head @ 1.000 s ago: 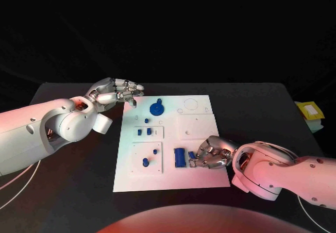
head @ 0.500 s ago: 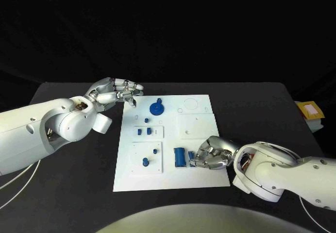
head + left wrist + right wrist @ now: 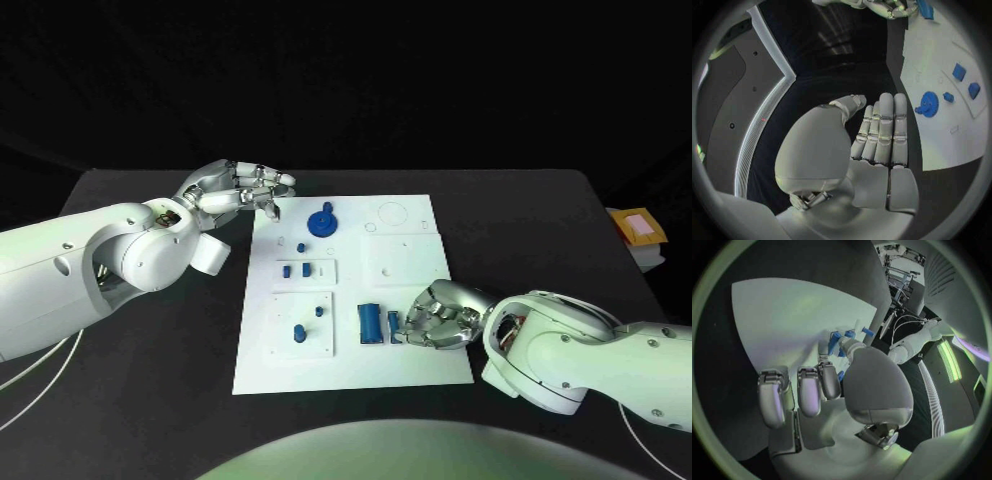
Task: Assemble the parts on the task board
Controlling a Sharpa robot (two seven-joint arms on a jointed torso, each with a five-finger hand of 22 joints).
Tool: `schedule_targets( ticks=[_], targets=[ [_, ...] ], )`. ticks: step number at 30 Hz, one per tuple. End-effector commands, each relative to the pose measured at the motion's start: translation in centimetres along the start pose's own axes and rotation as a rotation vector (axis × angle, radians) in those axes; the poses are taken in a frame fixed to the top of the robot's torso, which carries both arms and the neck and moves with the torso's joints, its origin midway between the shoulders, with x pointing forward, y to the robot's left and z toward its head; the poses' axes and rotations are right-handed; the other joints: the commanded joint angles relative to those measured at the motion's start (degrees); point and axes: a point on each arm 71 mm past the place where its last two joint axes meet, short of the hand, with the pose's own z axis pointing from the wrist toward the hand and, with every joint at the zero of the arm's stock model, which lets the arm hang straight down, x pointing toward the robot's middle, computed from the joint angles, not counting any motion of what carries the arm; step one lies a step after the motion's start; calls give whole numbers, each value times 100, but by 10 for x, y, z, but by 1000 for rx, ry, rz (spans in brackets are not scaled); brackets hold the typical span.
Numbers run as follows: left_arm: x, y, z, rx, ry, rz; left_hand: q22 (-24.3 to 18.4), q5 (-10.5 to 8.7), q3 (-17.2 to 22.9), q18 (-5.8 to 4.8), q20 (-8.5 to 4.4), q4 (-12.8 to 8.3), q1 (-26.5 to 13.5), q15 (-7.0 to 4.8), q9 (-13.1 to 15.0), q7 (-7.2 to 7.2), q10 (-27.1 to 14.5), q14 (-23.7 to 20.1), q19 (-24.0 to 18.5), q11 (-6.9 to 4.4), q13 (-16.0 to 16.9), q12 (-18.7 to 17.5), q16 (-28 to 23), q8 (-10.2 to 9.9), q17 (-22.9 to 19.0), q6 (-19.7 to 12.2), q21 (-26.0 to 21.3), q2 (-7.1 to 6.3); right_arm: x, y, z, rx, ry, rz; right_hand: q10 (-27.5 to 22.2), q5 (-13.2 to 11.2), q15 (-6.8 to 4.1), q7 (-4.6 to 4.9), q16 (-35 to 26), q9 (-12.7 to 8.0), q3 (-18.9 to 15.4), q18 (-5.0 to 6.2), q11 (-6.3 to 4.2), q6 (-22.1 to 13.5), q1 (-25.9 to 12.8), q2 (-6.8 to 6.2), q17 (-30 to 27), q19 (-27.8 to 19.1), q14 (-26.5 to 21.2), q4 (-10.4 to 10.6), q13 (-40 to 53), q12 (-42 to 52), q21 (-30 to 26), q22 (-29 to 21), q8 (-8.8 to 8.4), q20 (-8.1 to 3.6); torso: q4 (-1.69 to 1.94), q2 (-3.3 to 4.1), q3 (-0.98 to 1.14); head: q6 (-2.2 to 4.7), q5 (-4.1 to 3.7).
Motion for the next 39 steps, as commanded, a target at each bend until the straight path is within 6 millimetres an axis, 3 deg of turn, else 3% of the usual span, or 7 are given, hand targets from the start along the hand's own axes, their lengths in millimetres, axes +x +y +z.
schedule_targets(
  ticks=[1,8,18,35,39],
  targets=[
    [2,-1,1,6,18,-3,6,17,32,76,4,-1,-42,9,7,41,-45,-33,-53,12,-6,32,36,20,-7,-25,12,-5,3,1,0,-20,40,-39,34,-205,-7,-9,-7,-12,-35,-81,-2,39,93,-34,760,600,446,-13,601,16,32,1507,-34,-42,-1,0,2,3,11],
    [2,-1,1,5,18,-3,6,17,32,76,4,-1,-42,9,7,41,-45,-33,-53,12,-6,32,36,20,-7,-25,12,-5,4,2,0,-27,49,-44,38,-362,-2,-2,-5,-21,-98,-81,5,48,92,-51,766,600,447,44,607,21,32,1507,-38,-38,0,0,1,10,15],
    [2,0,0,4,18,-3,6,17,32,76,4,-1,-42,9,7,41,-45,-33,-53,12,-6,32,36,20,-7,-25,12,-5,3,-1,2,-17,50,-49,37,-387,0,0,-5,-24,-121,-81,7,54,62,-26,766,600,447,85,605,17,32,1507,-39,-36,3,2,-1,8,17],
    [2,0,0,1,19,-3,9,18,39,76,5,-6,-43,9,9,42,-56,-37,-54,13,-9,47,42,28,-13,-32,14,-1,-1,-3,4,-16,7,-29,56,-289,-1,-5,2,-45,-199,-81,4,82,-161,225,781,600,451,121,625,40,32,1507,-45,-35,0,0,2,32,13],
    [2,0,0,1,18,-3,9,18,39,76,5,-6,-43,9,9,42,-56,-37,-54,13,-9,47,42,28,-13,-32,14,-1,-1,-3,4,-18,7,-27,53,-281,-1,-5,3,-45,-202,-81,4,83,-172,235,784,600,452,121,620,34,32,1507,-46,-35,-2,-2,2,32,10]
  ],
)
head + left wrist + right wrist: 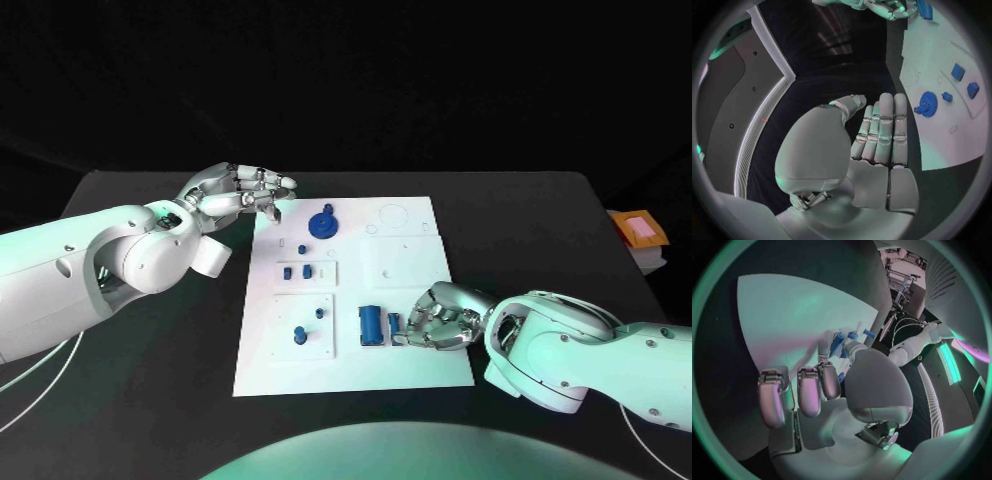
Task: Assemble the parts on the task board
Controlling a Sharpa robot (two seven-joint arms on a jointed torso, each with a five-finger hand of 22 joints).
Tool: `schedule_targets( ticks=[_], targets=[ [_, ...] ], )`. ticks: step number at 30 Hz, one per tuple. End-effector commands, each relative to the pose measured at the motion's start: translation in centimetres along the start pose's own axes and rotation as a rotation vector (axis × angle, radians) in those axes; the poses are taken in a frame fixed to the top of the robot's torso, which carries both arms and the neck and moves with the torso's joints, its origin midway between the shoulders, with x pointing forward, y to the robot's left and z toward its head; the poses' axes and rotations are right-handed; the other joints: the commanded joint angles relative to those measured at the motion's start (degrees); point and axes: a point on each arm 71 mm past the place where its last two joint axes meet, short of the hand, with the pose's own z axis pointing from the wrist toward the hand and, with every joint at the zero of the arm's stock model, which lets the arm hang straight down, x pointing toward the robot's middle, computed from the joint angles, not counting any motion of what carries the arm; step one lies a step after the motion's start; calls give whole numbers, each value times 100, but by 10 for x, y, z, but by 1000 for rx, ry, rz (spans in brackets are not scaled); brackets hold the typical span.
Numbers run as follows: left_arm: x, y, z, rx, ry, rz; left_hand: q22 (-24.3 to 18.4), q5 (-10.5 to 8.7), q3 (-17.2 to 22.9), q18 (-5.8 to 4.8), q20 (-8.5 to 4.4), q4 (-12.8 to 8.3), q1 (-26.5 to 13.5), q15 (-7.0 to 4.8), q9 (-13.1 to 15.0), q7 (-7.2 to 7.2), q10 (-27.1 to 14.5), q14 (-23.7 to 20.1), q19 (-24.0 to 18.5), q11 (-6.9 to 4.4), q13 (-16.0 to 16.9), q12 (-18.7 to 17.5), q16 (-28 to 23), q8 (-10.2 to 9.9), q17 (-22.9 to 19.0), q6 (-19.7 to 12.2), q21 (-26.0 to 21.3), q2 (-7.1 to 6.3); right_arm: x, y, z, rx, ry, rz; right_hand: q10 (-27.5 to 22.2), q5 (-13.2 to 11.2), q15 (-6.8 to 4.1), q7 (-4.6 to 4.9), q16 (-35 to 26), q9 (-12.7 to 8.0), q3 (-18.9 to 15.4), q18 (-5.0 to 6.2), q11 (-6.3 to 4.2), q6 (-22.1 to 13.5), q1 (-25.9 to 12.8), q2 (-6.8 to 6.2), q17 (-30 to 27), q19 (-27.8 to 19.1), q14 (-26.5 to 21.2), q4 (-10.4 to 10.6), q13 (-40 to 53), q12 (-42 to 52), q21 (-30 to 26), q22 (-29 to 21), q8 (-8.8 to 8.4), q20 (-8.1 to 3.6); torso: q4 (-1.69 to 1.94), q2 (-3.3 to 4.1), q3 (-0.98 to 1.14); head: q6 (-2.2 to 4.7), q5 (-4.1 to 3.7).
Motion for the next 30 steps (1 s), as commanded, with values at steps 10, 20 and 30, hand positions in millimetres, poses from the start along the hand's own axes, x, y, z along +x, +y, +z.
schedule_targets(
  ticks=[10,20,30],
  targets=[
    [2,-1,0,6,19,-4,6,18,39,76,5,-6,-43,9,5,42,-35,-37,-55,-8,-5,21,20,29,-5,-32,14,-1,0,2,1,-19,-9,-25,50,-301,-27,-44,7,-3,-23,-81,-42,62,362,9,794,600,453,-130,632,47,32,1510,0,-53,1,1,-6,-10,-19],
    [3,-1,0,7,19,-4,6,18,39,76,5,-6,-43,9,5,42,-35,-37,-55,-8,-5,21,20,29,-5,-32,14,-1,-2,2,4,-26,-31,-63,59,-678,-43,-64,19,-7,-3,-81,-61,90,767,-29,826,600,460,-222,641,53,32,1510,21,-69,1,-2,-4,-21,-22],
    [2,-1,0,8,18,-3,6,18,39,76,5,-6,-43,9,5,42,-35,-37,-55,-8,-5,21,20,29,-5,-32,14,-1,-3,4,4,-38,-46,-50,63,-629,-35,-51,15,-17,-93,-81,-50,100,649,-31,817,600,458,-51,642,50,32,1510,23,-67,-1,-2,-2,-17,-21]
  ],
)
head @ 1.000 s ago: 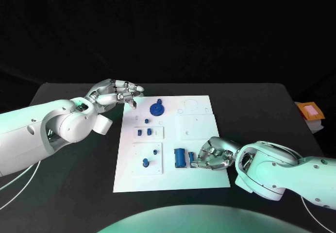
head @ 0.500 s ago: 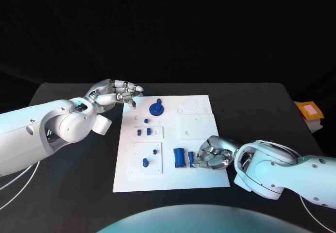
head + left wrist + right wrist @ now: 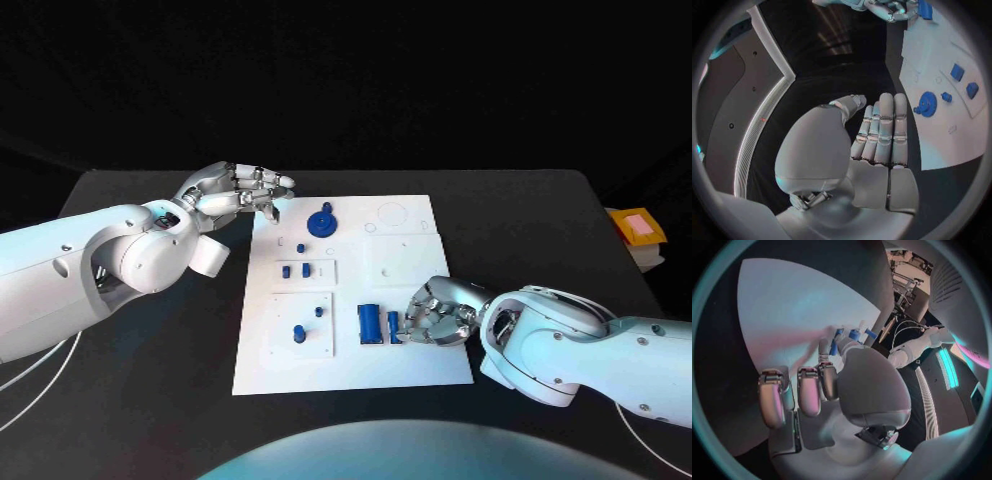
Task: Assemble the parts on the task board
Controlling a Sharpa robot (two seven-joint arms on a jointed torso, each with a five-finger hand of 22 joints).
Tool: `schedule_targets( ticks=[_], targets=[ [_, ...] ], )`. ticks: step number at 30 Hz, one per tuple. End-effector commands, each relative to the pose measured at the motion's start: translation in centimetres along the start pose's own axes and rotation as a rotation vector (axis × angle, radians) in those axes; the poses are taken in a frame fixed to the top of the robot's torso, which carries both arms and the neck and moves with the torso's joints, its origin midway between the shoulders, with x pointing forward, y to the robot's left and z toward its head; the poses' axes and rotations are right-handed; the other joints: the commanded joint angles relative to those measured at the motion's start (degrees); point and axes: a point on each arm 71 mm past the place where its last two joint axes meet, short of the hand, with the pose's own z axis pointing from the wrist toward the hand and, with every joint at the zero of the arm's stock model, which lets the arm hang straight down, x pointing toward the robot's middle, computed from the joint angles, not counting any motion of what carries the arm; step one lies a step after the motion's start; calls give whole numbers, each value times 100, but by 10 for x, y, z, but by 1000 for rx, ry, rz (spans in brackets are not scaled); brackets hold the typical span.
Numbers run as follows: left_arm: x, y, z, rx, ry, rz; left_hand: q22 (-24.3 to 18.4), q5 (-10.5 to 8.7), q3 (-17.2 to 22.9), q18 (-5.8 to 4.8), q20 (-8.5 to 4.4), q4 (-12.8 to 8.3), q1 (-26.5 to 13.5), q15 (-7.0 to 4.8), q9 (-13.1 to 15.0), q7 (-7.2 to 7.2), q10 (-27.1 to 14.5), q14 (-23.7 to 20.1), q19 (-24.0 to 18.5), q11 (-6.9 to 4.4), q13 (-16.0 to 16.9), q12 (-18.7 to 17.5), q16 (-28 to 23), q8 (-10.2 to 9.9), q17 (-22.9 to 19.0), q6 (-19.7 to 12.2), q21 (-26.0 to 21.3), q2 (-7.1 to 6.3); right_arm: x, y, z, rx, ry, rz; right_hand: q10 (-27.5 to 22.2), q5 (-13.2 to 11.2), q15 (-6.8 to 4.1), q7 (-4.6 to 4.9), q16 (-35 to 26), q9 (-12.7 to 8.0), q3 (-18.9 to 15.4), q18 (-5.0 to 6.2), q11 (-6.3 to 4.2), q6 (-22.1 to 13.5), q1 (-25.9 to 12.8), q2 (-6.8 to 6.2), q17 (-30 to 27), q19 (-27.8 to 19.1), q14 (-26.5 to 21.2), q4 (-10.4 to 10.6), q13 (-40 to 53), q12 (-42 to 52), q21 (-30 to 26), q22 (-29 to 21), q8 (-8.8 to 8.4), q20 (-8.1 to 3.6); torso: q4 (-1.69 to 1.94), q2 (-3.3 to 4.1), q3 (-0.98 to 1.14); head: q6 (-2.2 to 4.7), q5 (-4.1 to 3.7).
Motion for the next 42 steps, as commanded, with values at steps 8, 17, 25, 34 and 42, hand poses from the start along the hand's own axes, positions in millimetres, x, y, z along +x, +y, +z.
schedule_targets(
  ticks=[8,17,25,34,42],
  targets=[
    [3,0,1,13,15,-6,9,18,43,75,7,-3,-54,11,9,42,-46,-39,-57,-6,-10,36,26,37,-12,-39,14,2,-17,3,-3,-76,-17,129,-48,258,-4,60,-45,-41,-206,-64,33,-58,-329,-4,692,569,429,88,566,-90,-46,1483,-28,-1,7,-36,-9,60,-24],
    [6,4,3,10,19,-13,9,18,44,75,7,-1,-59,12,10,42,-46,-40,-58,-6,-10,40,28,40,-13,-39,13,4,-46,0,5,-89,-80,164,-84,407,12,68,-50,-34,-224,-61,46,-91,-234,33,692,565,429,51,543,-128,-57,1480,-20,19,39,-107,-16,102,-49],
    [6,4,4,16,16,-17,9,18,44,75,7,-1,-59,12,10,42,-46,-40,-58,-6,-10,40,28,40,-13,-39,13,4,-52,-1,11,-66,-114,132,-70,406,-9,37,-49,-15,-202,-62,19,-61,-90,54,694,567,431,14,554,-111,-52,1482,22,10,29,-112,-27,112,-55],
    [7,4,4,23,12,-20,9,18,45,75,8,1,-62,12,11,41,-44,-41,-59,-7,-10,47,29,44,-14,-37,12,6,-52,1,19,-63,-125,63,-59,255,-38,-7,-43,32,-192,-69,-18,3,242,-61,714,578,436,-100,570,-89,-23,1490,128,-16,49,-103,-15,134,-43],
    [6,5,4,21,9,-20,9,18,45,75,8,1,-62,12,11,41,-44,-41,-59,-7,-10,47,29,44,-14,-37,12,6,-36,4,19,-53,-74,-20,36,58,-86,-76,-34,114,-247,-81,-76,118,342,-158,738,600,441,-91,681,69,31,1507,316,-57,26,-106,-17,105,-20]
  ],
)
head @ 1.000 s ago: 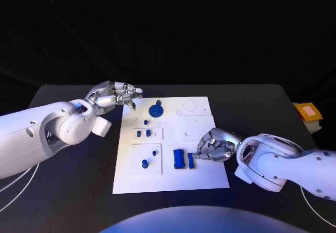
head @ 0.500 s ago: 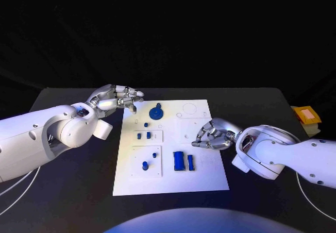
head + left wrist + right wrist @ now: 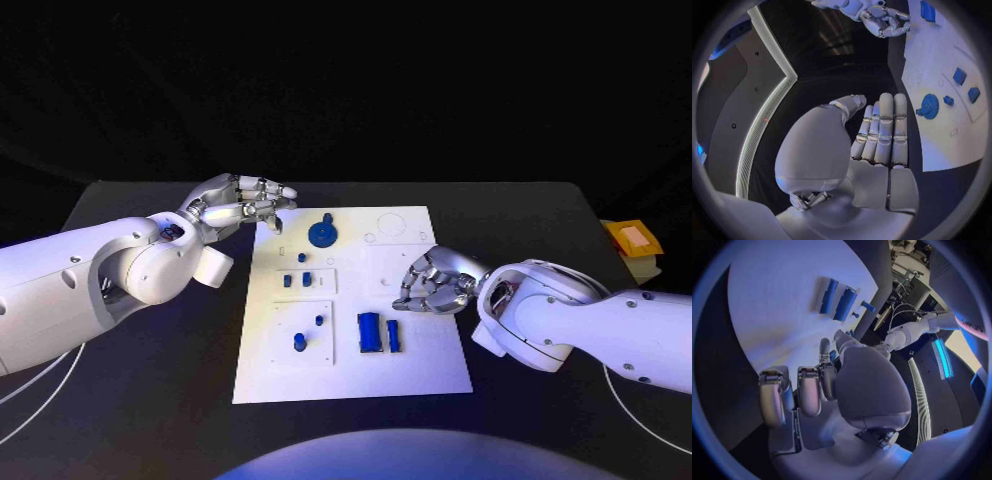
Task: Assemble the parts on the task board
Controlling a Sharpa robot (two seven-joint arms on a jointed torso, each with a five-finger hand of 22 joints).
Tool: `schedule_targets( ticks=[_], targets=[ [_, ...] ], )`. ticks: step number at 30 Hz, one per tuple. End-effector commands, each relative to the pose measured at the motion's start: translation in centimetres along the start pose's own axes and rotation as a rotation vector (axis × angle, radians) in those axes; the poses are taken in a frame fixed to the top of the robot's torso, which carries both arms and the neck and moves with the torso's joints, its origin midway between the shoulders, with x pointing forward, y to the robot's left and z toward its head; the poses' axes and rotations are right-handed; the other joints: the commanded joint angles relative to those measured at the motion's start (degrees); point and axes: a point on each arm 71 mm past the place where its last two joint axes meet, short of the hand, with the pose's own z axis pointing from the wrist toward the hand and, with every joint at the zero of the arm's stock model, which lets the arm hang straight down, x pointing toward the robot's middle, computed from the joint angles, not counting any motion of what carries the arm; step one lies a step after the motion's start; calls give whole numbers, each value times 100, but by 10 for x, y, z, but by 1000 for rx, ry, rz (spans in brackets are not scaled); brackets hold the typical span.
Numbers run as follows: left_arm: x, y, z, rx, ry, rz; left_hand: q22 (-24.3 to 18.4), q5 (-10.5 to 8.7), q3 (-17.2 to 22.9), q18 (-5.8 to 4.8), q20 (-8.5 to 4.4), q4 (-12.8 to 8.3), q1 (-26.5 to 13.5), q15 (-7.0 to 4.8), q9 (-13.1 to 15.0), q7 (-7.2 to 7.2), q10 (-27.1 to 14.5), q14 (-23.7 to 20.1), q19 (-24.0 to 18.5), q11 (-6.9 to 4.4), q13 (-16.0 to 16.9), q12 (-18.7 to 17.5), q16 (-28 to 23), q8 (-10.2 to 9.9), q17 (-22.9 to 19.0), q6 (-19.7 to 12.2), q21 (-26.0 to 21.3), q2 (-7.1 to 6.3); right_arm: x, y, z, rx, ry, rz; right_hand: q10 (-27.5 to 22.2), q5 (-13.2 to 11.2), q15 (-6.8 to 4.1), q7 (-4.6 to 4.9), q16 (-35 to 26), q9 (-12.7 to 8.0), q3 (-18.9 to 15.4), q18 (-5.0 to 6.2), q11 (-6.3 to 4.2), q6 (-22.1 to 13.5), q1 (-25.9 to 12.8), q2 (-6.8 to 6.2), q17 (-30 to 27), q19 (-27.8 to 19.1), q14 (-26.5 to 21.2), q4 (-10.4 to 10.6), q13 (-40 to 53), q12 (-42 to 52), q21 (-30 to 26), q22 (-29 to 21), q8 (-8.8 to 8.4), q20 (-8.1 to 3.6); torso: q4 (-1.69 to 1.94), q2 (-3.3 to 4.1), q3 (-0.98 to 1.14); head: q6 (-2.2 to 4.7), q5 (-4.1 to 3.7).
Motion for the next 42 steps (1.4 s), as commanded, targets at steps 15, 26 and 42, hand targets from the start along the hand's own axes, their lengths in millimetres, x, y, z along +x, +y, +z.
schedule_targets(
  ticks=[15,26,42],
  targets=[
    [1,-1,-1,13,5,-12,6,18,45,75,-13,1,-62,12,7,41,-45,-41,-38,-7,-6,24,32,20,-8,-37,12,7,23,5,-1,-11,19,-148,97,-127,-64,-16,13,89,-115,-78,-57,17,141,-117,719,595,438,-9,774,149,5,1506,182,-81,-5,10,14,-62,26],
    [0,-1,-1,10,7,-12,6,18,45,75,-13,1,-62,12,7,41,-45,-41,-38,-7,-6,24,32,20,-8,-37,12,7,30,5,2,-16,30,-209,148,-174,-79,-41,17,157,-152,-81,-76,2,226,-129,729,600,440,-11,852,257,19,1510,318,-94,1,12,11,-107,38],
    [-1,-1,-3,6,6,-12,6,18,45,75,-13,1,-62,12,7,41,-45,-41,-38,-7,-6,24,32,20,-8,-37,12,7,33,7,0,-33,12,-249,170,-149,-95,-62,16,197,-153,-81,-95,-13,314,-115,728,600,440,-18,887,305,19,1510,410,-108,0,0,5,-156,37]
  ],
)
